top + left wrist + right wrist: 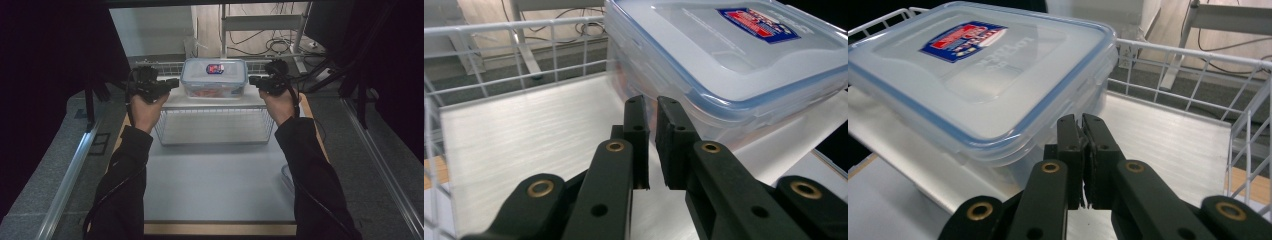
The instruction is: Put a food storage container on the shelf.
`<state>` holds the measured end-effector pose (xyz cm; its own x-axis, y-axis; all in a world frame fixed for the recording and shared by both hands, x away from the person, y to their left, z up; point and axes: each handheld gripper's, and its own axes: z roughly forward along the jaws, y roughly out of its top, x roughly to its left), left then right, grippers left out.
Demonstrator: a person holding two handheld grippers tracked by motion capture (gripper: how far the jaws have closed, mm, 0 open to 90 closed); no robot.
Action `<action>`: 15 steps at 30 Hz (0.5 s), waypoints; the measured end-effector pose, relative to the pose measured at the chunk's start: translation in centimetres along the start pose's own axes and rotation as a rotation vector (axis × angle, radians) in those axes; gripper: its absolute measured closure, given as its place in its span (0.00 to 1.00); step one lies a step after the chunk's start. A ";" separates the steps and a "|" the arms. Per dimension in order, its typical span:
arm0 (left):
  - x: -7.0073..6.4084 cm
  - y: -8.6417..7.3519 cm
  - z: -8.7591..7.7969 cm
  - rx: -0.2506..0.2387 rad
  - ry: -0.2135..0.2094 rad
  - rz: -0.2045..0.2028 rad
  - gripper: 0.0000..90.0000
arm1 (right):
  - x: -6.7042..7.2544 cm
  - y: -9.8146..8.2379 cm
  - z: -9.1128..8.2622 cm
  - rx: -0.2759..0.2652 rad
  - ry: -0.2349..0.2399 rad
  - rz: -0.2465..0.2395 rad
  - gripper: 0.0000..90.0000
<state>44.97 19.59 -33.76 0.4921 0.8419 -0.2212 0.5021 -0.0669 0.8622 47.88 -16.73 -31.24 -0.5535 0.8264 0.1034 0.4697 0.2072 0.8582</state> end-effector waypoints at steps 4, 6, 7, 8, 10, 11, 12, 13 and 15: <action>0.1 -0.1 0.0 -0.005 -0.001 -0.014 0.93 | 0.0 0.1 0.2 -0.001 -0.005 0.012 0.98; 0.1 -0.3 -0.1 -0.008 -0.001 -0.018 0.93 | 0.0 0.2 0.4 -0.005 -0.003 0.021 0.98; 0.1 -0.3 -0.2 -0.010 -0.006 -0.024 0.93 | 0.0 0.2 0.5 -0.005 -0.006 0.025 0.98; 0.2 -0.4 -0.3 -0.012 -0.012 -0.031 0.93 | 0.0 0.3 0.6 -0.005 -0.008 0.026 0.98; 0.3 -0.5 -0.4 -0.013 -0.016 -0.036 0.93 | 0.1 0.4 0.8 -0.005 -0.008 0.033 0.99; 0.3 -0.6 -0.5 -0.014 -0.017 -0.037 0.92 | 0.1 0.4 1.0 -0.008 -0.008 0.035 0.99; 0.3 -0.6 -0.5 -0.015 -0.020 -0.040 0.92 | 0.1 0.5 1.1 -0.007 -0.008 0.034 0.99; 0.4 -0.6 -0.6 -0.014 -0.019 -0.041 0.91 | 0.1 0.5 1.1 -0.006 -0.010 0.031 0.99; 0.4 -0.6 -0.7 -0.017 -0.018 -0.036 0.88 | 0.2 0.6 1.1 -0.005 -0.016 0.024 0.98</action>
<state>44.36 20.37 -34.08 0.4868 0.8338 -0.2604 0.5078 -0.0275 0.8610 48.79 -15.86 -31.30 -0.5313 0.8392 0.1161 0.4791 0.1846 0.8581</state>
